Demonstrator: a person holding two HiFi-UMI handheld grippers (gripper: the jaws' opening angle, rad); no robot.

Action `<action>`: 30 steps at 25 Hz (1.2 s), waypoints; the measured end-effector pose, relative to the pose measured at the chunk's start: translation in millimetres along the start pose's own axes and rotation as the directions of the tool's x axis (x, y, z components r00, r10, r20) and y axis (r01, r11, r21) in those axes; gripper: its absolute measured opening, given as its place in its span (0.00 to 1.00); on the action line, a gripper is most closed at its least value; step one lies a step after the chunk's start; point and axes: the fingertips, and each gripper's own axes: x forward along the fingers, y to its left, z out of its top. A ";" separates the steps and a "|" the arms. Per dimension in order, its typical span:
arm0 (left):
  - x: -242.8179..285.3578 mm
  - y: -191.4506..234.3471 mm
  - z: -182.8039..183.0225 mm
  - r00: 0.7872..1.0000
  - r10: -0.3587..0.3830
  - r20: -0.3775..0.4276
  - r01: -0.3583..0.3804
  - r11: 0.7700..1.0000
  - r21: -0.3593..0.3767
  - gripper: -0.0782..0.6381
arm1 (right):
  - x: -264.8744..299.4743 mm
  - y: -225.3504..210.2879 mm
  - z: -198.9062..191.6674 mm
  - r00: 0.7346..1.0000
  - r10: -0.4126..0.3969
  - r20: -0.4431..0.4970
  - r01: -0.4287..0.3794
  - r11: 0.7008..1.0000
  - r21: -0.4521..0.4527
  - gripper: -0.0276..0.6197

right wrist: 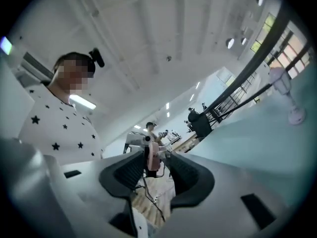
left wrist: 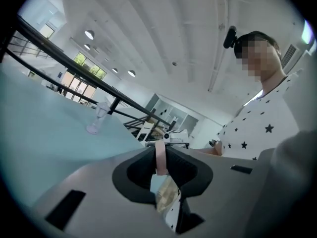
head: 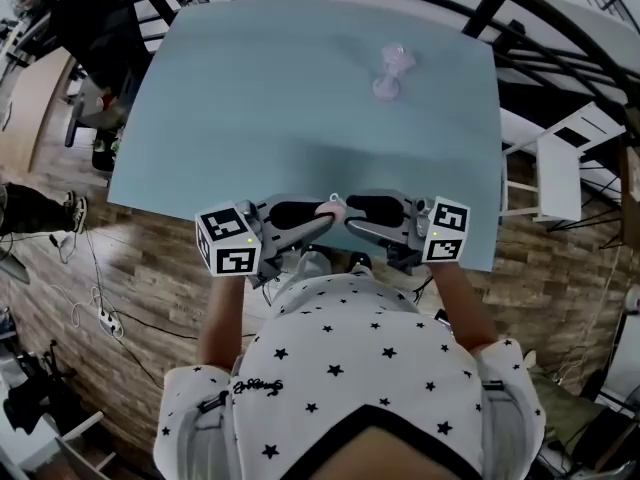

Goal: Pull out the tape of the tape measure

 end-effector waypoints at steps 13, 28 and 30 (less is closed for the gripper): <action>5.2 -46.8 -5.9 0.972 -0.200 -0.126 0.219 0.962 0.160 0.23 | -1.5 39.4 3.0 0.882 0.426 0.201 -0.470 0.820 0.327 0.27; 0.5 -34.5 -4.9 0.985 -0.157 -0.065 0.165 0.977 0.132 0.23 | -14.8 30.2 27.0 0.893 0.373 0.253 -0.424 0.885 0.194 0.05; -0.3 -31.6 0.1 0.988 -0.149 -0.028 0.151 0.982 0.113 0.23 | -15.6 31.1 32.8 0.898 0.355 0.259 -0.399 0.906 0.142 0.05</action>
